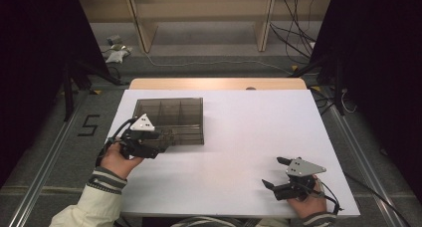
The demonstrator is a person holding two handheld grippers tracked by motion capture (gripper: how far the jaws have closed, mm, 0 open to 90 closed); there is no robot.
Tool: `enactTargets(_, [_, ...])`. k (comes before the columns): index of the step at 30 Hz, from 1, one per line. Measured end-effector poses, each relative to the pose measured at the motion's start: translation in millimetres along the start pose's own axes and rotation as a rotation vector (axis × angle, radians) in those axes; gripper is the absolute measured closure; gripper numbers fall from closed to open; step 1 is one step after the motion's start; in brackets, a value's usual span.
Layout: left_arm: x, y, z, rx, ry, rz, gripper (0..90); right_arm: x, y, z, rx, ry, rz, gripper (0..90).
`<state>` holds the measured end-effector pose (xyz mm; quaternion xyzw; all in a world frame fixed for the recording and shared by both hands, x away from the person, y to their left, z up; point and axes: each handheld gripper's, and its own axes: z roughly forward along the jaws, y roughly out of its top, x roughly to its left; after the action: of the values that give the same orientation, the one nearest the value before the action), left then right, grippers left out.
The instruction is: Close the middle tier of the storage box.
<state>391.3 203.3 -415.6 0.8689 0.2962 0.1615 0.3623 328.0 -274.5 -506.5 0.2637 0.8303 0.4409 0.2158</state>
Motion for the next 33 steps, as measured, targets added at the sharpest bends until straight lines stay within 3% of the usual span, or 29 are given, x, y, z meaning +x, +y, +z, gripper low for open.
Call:
enactTargets(5, [-0.2,-2.4,-5.6,-0.052,-0.036,-0.015,36.1,0.0,0.0,-0.1,-0.001,0.0,-0.001,9.2])
enactTargets(12, [0.4,-8.3,-9.8,-0.117,-0.055,-0.03,22.2,0.1,0.0,-0.1,-0.001,0.0,0.0,9.3])
enactTargets(20, [1.1,-28.0,-15.5,-0.232,-0.097,-0.063,8.2,0.2,-0.1,-0.1,-0.001,-0.001,-0.001,9.3])
enactTargets(33, [3.0,-75.1,-21.2,-0.35,-0.055,-0.109,3.4,0.2,-0.1,-0.2,-0.001,-0.001,-0.001,9.3])
